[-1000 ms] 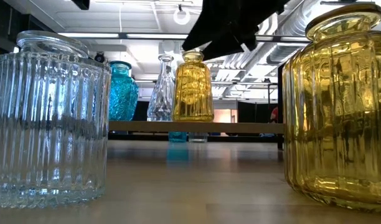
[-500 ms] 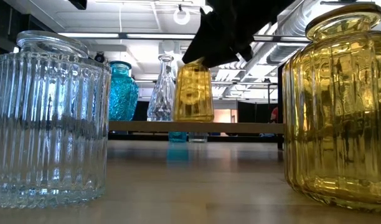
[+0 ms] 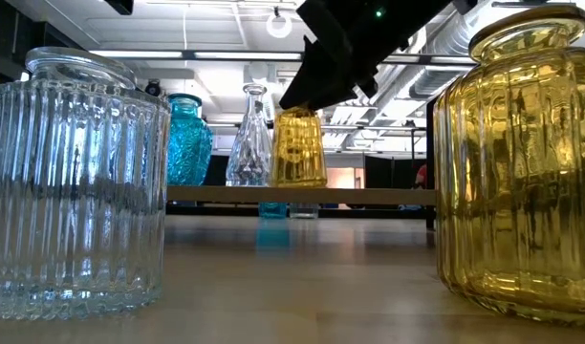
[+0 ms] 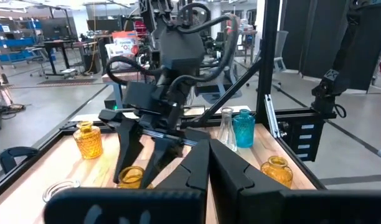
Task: Sort vases onto shelf
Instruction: Put the bottom left yellow vase on the shelf
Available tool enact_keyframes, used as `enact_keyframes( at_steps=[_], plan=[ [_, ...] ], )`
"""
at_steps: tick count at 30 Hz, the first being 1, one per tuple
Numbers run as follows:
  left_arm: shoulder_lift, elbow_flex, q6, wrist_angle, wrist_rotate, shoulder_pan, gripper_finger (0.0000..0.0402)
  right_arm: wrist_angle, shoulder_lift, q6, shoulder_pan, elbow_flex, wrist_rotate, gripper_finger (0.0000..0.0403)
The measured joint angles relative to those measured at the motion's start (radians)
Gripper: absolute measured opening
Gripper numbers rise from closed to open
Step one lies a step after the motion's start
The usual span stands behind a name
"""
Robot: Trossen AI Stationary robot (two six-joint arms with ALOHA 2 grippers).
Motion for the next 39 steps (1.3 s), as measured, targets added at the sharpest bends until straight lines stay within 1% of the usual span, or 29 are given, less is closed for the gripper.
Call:
enact_keyframes(
  at_steps=[4,8,12,14,18,28,31,39],
  plan=[
    [0.000,0.000,0.000,0.000,0.000,0.000,0.0001,-0.012,-0.001,-0.022,-0.025,0.000,-0.011,0.0137],
    [0.000,0.000,-0.001,-0.001,0.000,0.000,0.0001,-0.060,-0.014,0.001,-0.041,0.002,-0.009,0.0131],
    [0.000,0.000,0.000,-0.001,0.000,0.000,0.0001,-0.133,-0.042,0.045,-0.044,0.000,0.058,0.0131],
    [0.001,0.001,0.001,-0.003,0.000,0.000,0.0001,-0.153,-0.050,0.078,-0.047,-0.002,0.063,0.0131],
    [0.001,0.001,0.002,-0.001,-0.001,0.000,0.0001,-0.148,-0.043,0.132,-0.056,-0.002,0.080,0.0131],
    [0.001,0.001,-0.005,0.000,-0.004,0.000,0.0001,-0.148,-0.037,0.161,-0.058,-0.001,0.089,0.0131],
    [0.001,0.001,-0.005,0.000,-0.005,0.000,0.0001,-0.145,-0.031,0.161,-0.058,0.000,0.092,0.0137],
    [0.001,0.001,-0.005,0.002,-0.007,0.000,0.0001,-0.153,-0.020,0.159,-0.058,0.002,0.110,0.0170]
  ],
)
